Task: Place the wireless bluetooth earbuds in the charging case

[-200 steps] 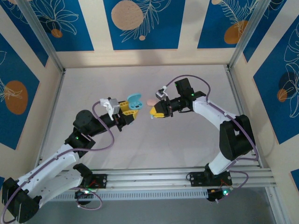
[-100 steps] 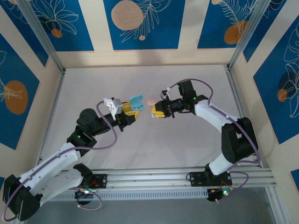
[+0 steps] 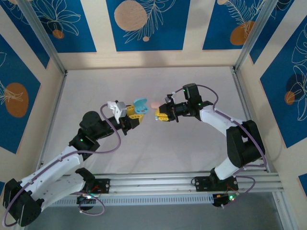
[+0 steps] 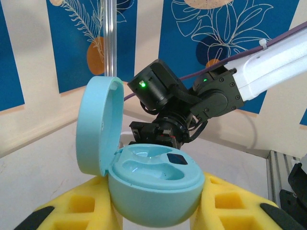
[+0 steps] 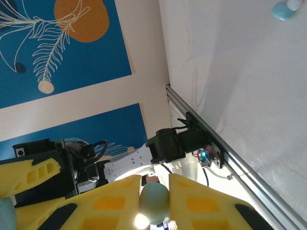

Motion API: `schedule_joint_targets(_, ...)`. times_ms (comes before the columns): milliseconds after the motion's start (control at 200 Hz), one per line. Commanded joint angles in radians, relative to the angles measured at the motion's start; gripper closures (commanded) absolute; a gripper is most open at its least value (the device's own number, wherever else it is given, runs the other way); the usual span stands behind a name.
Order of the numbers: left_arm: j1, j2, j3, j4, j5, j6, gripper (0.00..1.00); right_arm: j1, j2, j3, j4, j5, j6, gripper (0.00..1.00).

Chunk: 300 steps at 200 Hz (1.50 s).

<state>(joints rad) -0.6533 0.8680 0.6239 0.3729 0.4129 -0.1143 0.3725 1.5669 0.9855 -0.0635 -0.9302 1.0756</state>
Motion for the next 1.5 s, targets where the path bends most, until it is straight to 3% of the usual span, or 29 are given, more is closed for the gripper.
schedule_joint_targets(0,-0.007,0.005,-0.01,0.002,-0.008,0.034,0.7,-0.005,-0.034,-0.016,0.037,-0.006,0.048,0.81)
schedule_joint_targets(140,-0.006,0.013,-0.034,0.031,-0.003,0.069,0.7,-0.006,-0.085,-0.014,0.039,0.042,0.038,0.81)
schedule_joint_targets(345,-0.006,0.045,-0.078,0.099,-0.026,0.113,0.71,-0.018,-0.236,0.036,-0.108,0.177,-0.08,0.81)
schedule_joint_targets(560,-0.007,0.099,-0.085,0.178,-0.003,0.113,0.71,0.021,-0.333,0.094,-0.124,0.19,-0.168,0.81)
schedule_joint_targets(960,-0.007,0.147,-0.092,0.269,0.027,0.077,0.71,0.216,-0.294,0.203,-0.156,0.318,-0.305,0.81)
schedule_joint_targets(1496,-0.006,0.149,-0.092,0.282,0.036,0.061,0.71,0.281,-0.216,0.266,-0.168,0.395,-0.316,0.81)
